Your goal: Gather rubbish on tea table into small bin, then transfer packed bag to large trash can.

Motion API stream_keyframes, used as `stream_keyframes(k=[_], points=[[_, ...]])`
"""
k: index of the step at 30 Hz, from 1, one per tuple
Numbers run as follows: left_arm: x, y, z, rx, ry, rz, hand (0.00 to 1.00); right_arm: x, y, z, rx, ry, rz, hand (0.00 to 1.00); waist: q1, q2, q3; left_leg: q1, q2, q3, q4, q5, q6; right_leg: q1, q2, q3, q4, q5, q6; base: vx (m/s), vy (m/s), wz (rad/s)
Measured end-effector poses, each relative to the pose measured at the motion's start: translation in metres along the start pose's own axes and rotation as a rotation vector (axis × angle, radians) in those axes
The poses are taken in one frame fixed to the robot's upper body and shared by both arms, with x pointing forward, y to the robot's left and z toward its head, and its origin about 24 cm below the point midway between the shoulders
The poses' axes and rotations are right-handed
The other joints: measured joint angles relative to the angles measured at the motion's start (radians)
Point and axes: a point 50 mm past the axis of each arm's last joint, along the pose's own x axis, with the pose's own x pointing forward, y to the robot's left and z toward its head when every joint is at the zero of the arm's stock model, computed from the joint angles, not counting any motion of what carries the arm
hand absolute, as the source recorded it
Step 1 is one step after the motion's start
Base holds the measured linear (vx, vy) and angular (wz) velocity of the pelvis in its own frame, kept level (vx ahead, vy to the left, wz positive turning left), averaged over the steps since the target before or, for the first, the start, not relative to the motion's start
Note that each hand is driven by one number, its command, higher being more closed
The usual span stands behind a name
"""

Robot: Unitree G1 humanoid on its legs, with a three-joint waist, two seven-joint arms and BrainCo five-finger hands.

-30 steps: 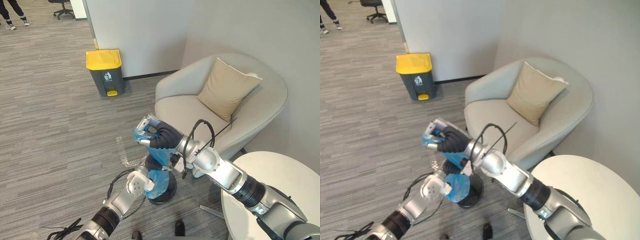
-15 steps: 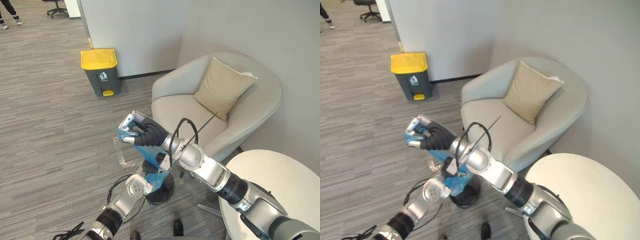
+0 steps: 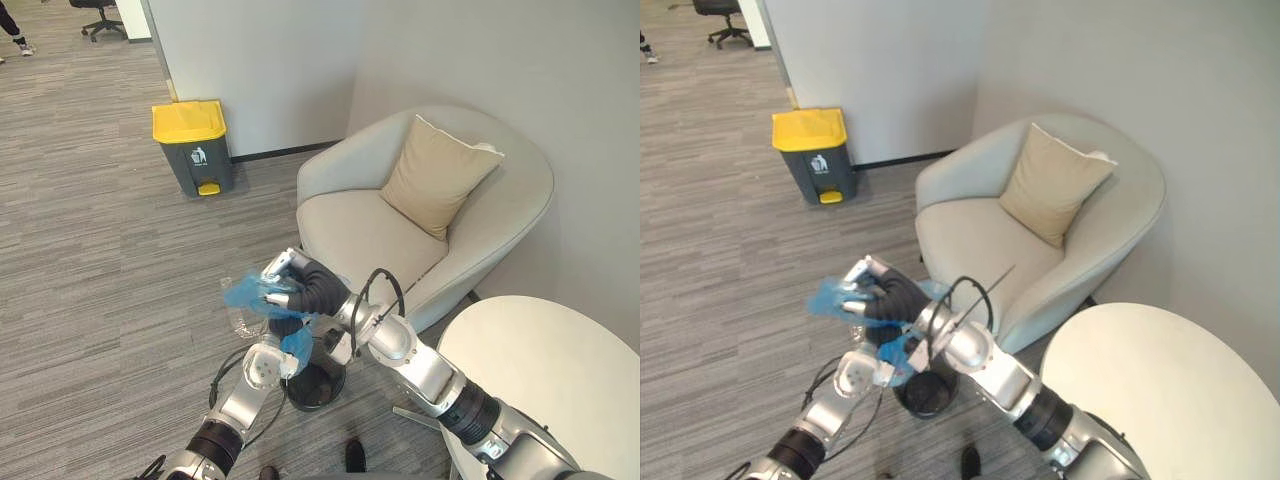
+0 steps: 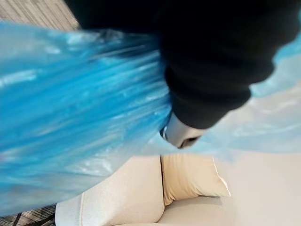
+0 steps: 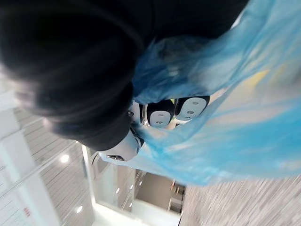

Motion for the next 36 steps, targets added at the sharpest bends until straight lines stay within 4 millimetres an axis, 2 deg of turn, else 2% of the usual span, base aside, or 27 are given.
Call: stream_keyframes(k=[3, 4, 7, 13, 18, 22, 26, 30, 32, 34, 36], points=[[-0.003, 0.002, 0.001, -0.037, -0.003, 0.019, 1.0, -0.007, -0.001, -0.006, -0.031, 0.032, -0.014, 1.0, -0.001, 0.0, 0.0, 0.004, -0.001, -0.002, -0.009, 0.0, 0.0, 0.0, 0.0, 0.0, 0.001, -0.001, 0.001, 0.0, 0.0, 0.0], [-0.003, 0.003, 0.002, -0.049, -0.003, 0.027, 1.0, -0.009, -0.001, -0.009, -0.034, 0.046, -0.017, 0.0, -0.001, 0.0, 0.0, 0.005, -0.002, -0.002, -0.01, 0.0, 0.0, 0.0, 0.0, 0.0, 0.001, -0.001, 0.001, 0.0, 0.0, 0.0], [-0.004, 0.007, 0.002, -0.062, -0.002, 0.043, 1.0, -0.017, -0.002, -0.02, -0.065, 0.104, -0.022, 0.0, -0.001, 0.0, 0.0, 0.01, -0.003, -0.003, -0.018, 0.005, 0.001, 0.001, 0.0, 0.0, 0.001, -0.002, 0.003, 0.0, 0.0, 0.0], [-0.008, 0.008, 0.001, -0.092, -0.001, 0.052, 1.0, -0.026, -0.012, -0.023, -0.147, 0.134, -0.075, 0.0, -0.001, 0.0, 0.0, 0.012, -0.005, -0.007, -0.023, 0.009, 0.004, 0.004, -0.002, -0.003, 0.001, -0.004, 0.005, 0.01, -0.003, 0.02], [-0.013, 0.019, -0.002, -0.128, 0.008, 0.104, 1.0, -0.037, -0.033, -0.02, -0.341, 0.159, -0.126, 0.0, -0.001, 0.0, 0.0, 0.013, -0.006, -0.013, -0.023, 0.009, 0.004, 0.006, -0.004, -0.005, 0.001, -0.004, 0.005, 0.0, -0.007, 0.02], [-0.021, 0.027, -0.005, -0.161, 0.013, 0.143, 1.0, -0.062, -0.063, -0.006, -0.582, 0.178, -0.263, 0.0, 0.003, 0.001, 0.0, 0.015, -0.011, -0.027, -0.024, 0.006, 0.001, 0.016, -0.005, -0.014, 0.002, -0.015, 0.017, 0.0, -0.01, 0.11], [-0.028, 0.034, -0.006, -0.186, 0.011, 0.179, 1.0, -0.081, -0.076, 0.003, -0.674, 0.181, -0.407, 0.0, 0.003, 0.004, 0.001, 0.016, -0.014, -0.028, -0.024, 0.008, 0.005, 0.016, -0.007, -0.015, 0.004, -0.018, 0.019, 0.0, -0.002, 0.01], [-0.036, 0.039, -0.012, -0.236, 0.036, 0.229, 1.0, -0.111, -0.073, -0.011, -0.563, 0.277, -0.617, 0.0, 0.002, 0.01, 0.0, 0.016, -0.02, -0.027, -0.024, 0.006, 0.007, 0.015, -0.013, -0.015, 0.004, -0.021, 0.018, 0.0, 0.0, 0.0], [-0.041, 0.041, -0.018, -0.253, 0.063, 0.253, 1.0, -0.124, -0.069, -0.03, -0.477, 0.367, -0.691, 0.0, 0.001, 0.011, -0.001, 0.016, -0.02, -0.028, -0.023, 0.006, 0.008, 0.016, -0.015, -0.015, 0.003, -0.021, 0.017, 0.0, 0.0, 0.0], [-0.049, 0.04, -0.027, -0.259, 0.1, 0.26, 1.0, -0.146, -0.06, -0.058, -0.318, 0.505, -0.763, 0.0, 0.001, 0.012, 0.0, 0.016, -0.02, -0.03, -0.022, 0.005, 0.008, 0.017, -0.017, -0.017, 0.002, -0.021, 0.017, 0.0, -0.007, 0.02], [-0.053, 0.042, -0.037, -0.278, 0.144, 0.271, 1.0, -0.163, -0.053, -0.077, -0.187, 0.598, -0.812, 0.0, 0.002, 0.015, 0.001, 0.013, -0.022, -0.035, -0.015, 0.005, 0.008, 0.02, -0.019, -0.027, 0.001, -0.022, 0.017, -0.01, -0.018, 0.06]])
